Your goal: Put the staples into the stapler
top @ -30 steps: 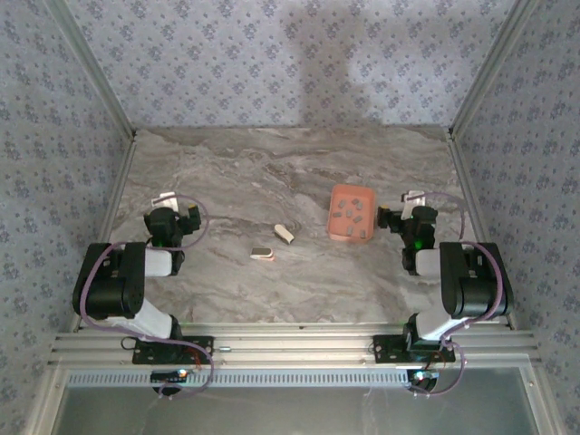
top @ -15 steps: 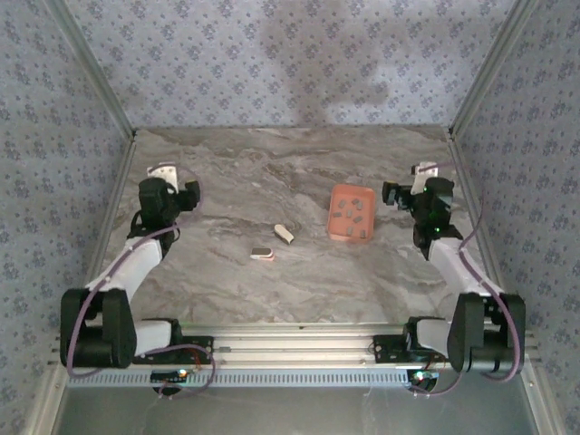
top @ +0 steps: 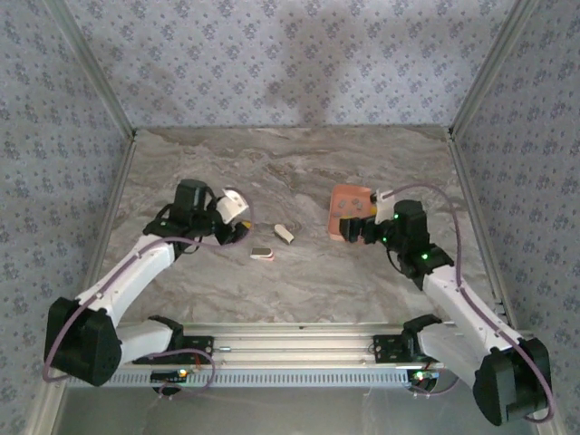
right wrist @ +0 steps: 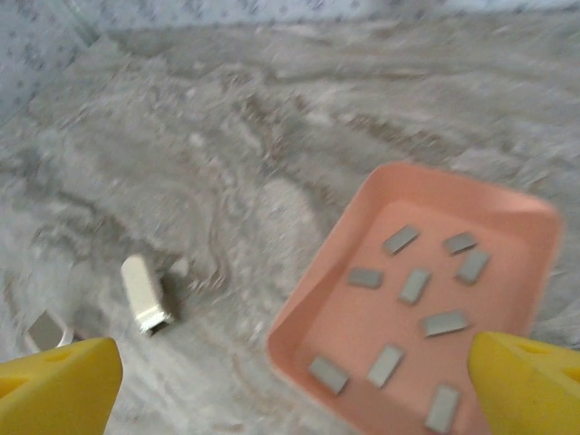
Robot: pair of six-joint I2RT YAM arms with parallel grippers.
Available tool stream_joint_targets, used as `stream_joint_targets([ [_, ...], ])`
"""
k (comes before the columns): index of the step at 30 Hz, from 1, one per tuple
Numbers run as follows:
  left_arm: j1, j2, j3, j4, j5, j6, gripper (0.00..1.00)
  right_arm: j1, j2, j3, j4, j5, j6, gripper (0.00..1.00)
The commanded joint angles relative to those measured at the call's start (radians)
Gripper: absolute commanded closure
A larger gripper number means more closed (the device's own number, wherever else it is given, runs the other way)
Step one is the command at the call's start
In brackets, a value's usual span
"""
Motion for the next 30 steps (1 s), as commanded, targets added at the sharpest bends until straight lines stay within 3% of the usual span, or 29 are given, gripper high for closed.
stream_joint_targets([
  [1,-0.061,0.07,0.084,-0.229,0.031,0.283,0.41,0.046,-0.019,-0.022,0.059,0.045,0.014,0.0],
  [7,-0.173,0.217,0.166,-0.245,-0.055,0.366,0.38,0.066,-0.019,-0.043,0.06,0.048,0.002,0.0],
  [11,-0.193,0.313,0.248,-0.223,-0.07,0.37,0.39,0.088,-0.021,-0.048,0.058,0.04,-0.009,0.0],
  [17,-0.14,0.373,0.301,-0.257,0.032,0.302,0.4,0.222,0.051,0.028,-0.013,0.147,-0.102,0.0],
  [30,0.076,0.128,0.071,-0.122,0.077,0.144,0.41,0.415,0.55,0.424,-0.172,0.258,-0.084,0.02],
])
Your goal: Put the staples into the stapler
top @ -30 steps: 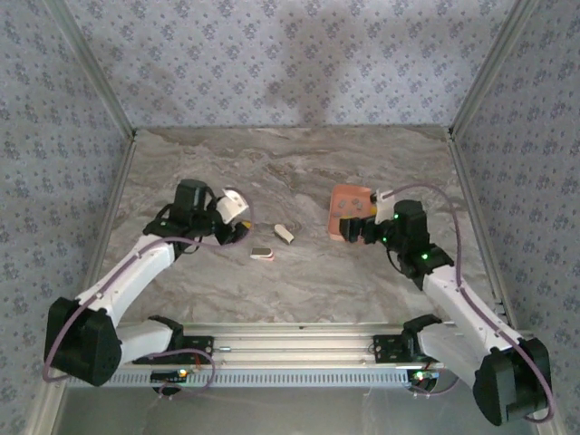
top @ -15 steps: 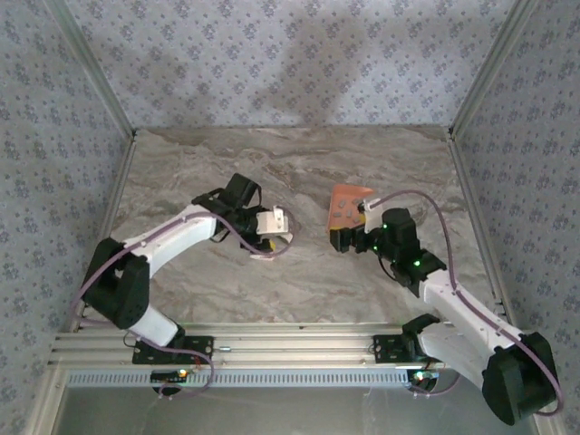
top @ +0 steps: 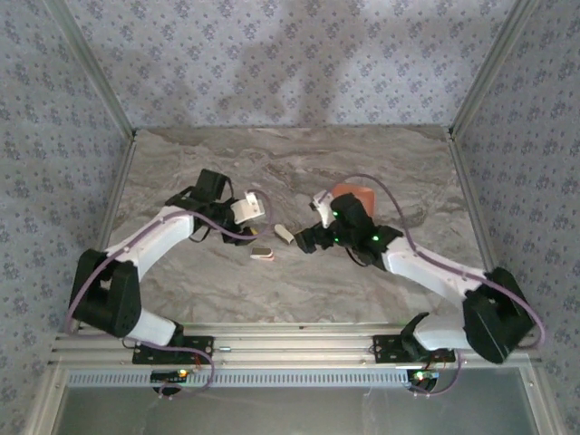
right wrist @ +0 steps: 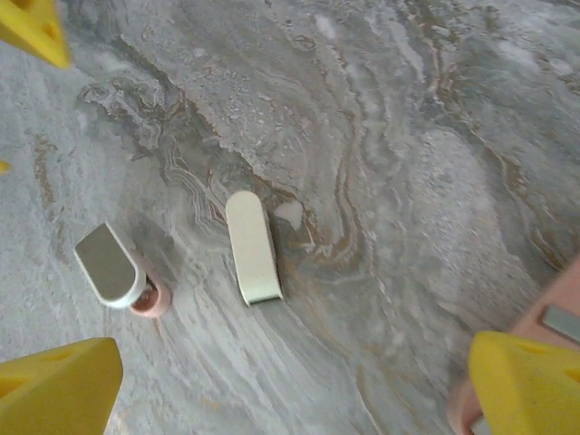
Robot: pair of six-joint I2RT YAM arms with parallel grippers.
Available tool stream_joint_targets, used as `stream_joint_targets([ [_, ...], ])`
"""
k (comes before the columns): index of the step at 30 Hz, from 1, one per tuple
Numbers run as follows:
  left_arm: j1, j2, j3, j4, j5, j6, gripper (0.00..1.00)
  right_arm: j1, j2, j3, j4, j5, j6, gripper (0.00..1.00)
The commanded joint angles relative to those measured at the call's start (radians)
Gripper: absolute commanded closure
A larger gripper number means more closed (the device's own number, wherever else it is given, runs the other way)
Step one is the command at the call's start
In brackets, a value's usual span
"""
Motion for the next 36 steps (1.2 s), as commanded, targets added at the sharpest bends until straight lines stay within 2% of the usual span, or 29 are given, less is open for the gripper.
stream_joint_targets([
  [1,0.048,-0.084,-0.048,0.032,0.043,-0.052,0.42,0.032,0.113,0.125,-0.109,0.049,0.008,0.04],
  [3,0.069,-0.115,-0.069,0.026,0.024,-0.074,0.43,0.049,0.179,0.198,-0.162,0.052,0.024,0.11],
  [10,0.118,-0.228,-0.157,0.033,0.003,-0.106,0.43,0.087,0.4,0.461,-0.362,0.057,0.06,0.2],
  [16,0.135,-0.272,-0.188,0.023,-0.018,-0.128,0.43,0.093,0.544,0.637,-0.52,0.071,0.098,0.32],
  [32,0.143,-0.323,-0.195,-0.004,-0.025,-0.137,0.5,0.082,0.707,0.786,-0.612,0.004,0.113,0.53],
  [36,0.143,-0.342,-0.205,-0.002,-0.02,-0.145,0.52,0.079,0.725,0.803,-0.628,0.007,0.11,0.55],
])
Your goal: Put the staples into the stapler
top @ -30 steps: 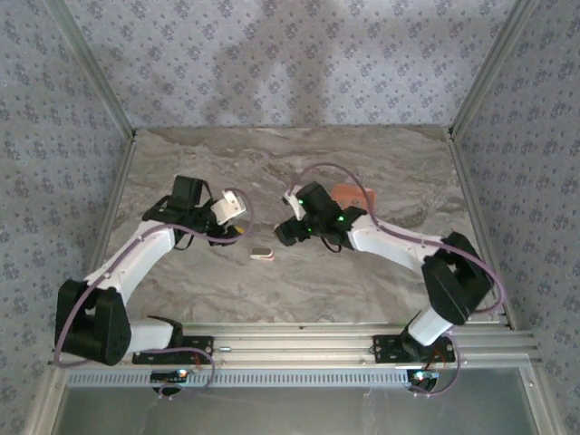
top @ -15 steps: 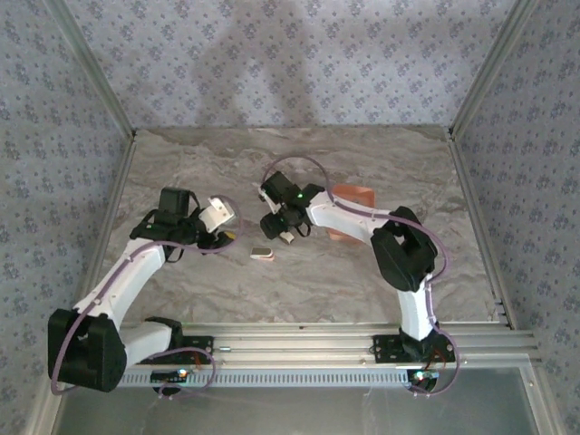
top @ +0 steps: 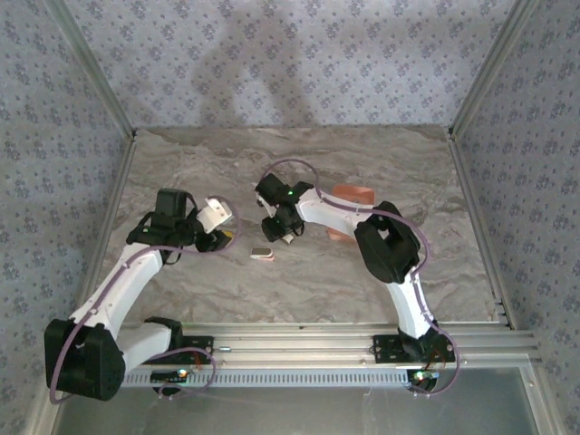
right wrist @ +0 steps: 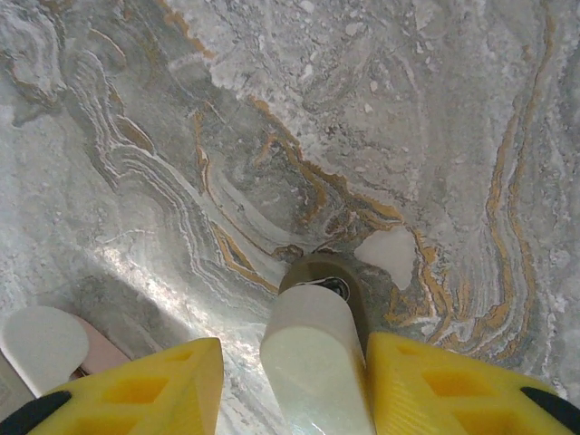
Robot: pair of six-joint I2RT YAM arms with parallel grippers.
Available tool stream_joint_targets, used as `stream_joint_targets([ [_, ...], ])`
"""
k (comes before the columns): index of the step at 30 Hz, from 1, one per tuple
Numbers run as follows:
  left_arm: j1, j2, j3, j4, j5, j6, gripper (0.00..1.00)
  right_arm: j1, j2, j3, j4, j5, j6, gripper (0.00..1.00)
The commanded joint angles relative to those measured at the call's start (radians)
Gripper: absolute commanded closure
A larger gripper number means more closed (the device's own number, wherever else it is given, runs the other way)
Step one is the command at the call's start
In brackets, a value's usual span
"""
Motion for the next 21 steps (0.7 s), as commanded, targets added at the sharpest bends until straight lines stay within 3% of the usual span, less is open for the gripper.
stream_joint_targets([
  [1,0.006,-0.033,-0.018,-0.02,0.007,-0.014,0.52,-0.007,0.029,0.044,-0.05,-0.014,0.007,0.56],
  [17,0.006,-0.105,-0.066,0.031,0.026,-0.071,0.5,-0.014,-0.024,-0.008,0.024,0.006,-0.028,0.8],
  [21,0.005,-0.132,-0.093,0.083,0.037,-0.136,0.44,-0.021,-0.109,-0.083,0.107,-0.034,-0.062,0.83],
])
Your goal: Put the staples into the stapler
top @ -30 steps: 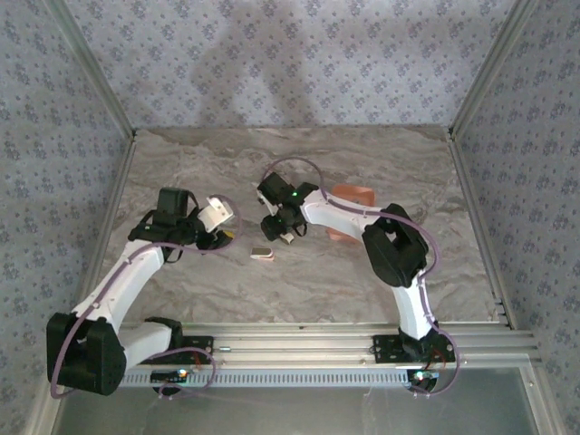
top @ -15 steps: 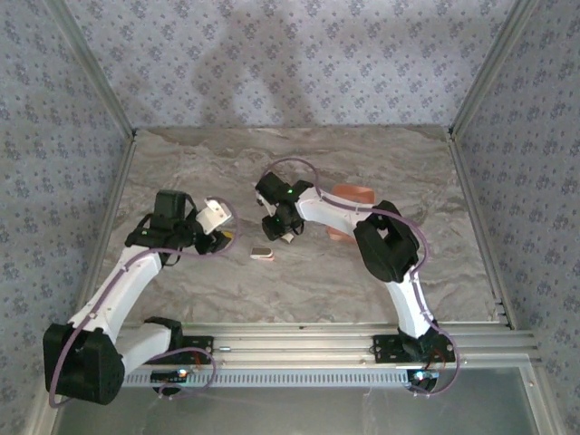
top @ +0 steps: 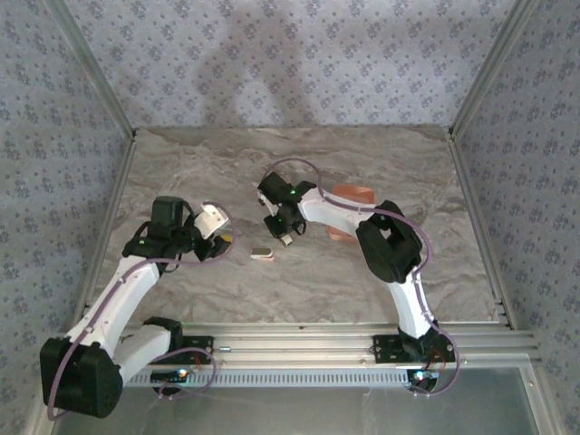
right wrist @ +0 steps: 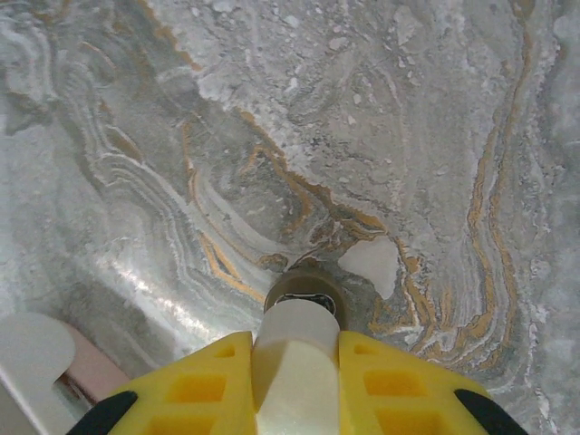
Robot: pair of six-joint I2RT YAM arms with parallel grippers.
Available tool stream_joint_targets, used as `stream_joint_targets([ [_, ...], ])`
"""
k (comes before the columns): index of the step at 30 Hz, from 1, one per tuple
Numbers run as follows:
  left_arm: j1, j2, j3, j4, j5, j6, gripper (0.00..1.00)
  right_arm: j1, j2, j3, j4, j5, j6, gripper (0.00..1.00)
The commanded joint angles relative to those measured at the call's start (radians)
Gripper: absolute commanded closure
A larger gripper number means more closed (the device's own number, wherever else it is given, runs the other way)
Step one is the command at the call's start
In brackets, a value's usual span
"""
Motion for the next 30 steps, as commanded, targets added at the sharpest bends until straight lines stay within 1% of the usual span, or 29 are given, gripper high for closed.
stream_joint_targets([
  [1,0.006,-0.037,-0.026,0.074,0.032,-0.094,0.42,-0.011,-0.106,-0.066,0.081,-0.034,-0.043,0.84],
  [3,0.006,-0.049,-0.04,0.111,0.049,-0.155,0.42,-0.019,-0.158,-0.118,0.132,-0.069,-0.059,0.85],
  [6,-0.004,-0.072,-0.068,0.153,0.105,-0.187,0.42,-0.037,-0.244,-0.219,0.24,-0.132,-0.09,0.86],
  [10,-0.03,-0.103,-0.117,0.208,0.154,-0.151,0.41,-0.075,-0.365,-0.364,0.38,-0.253,-0.151,0.88],
  [13,-0.053,-0.101,-0.129,0.236,0.189,-0.114,0.4,-0.108,-0.446,-0.466,0.437,-0.342,-0.214,0.88],
  [17,-0.106,-0.077,-0.121,0.236,0.213,-0.01,0.4,-0.15,-0.538,-0.544,0.44,-0.452,-0.367,0.88],
  [20,-0.134,-0.044,-0.11,0.271,0.223,0.005,0.4,-0.187,-0.604,-0.591,0.457,-0.522,-0.445,0.89],
  [25,-0.184,0.018,-0.09,0.314,0.227,0.009,0.4,-0.243,-0.676,-0.657,0.518,-0.621,-0.502,0.9],
  [30,-0.234,0.042,-0.117,0.401,0.204,-0.025,0.4,-0.257,-0.708,-0.692,0.545,-0.674,-0.522,0.9],
])
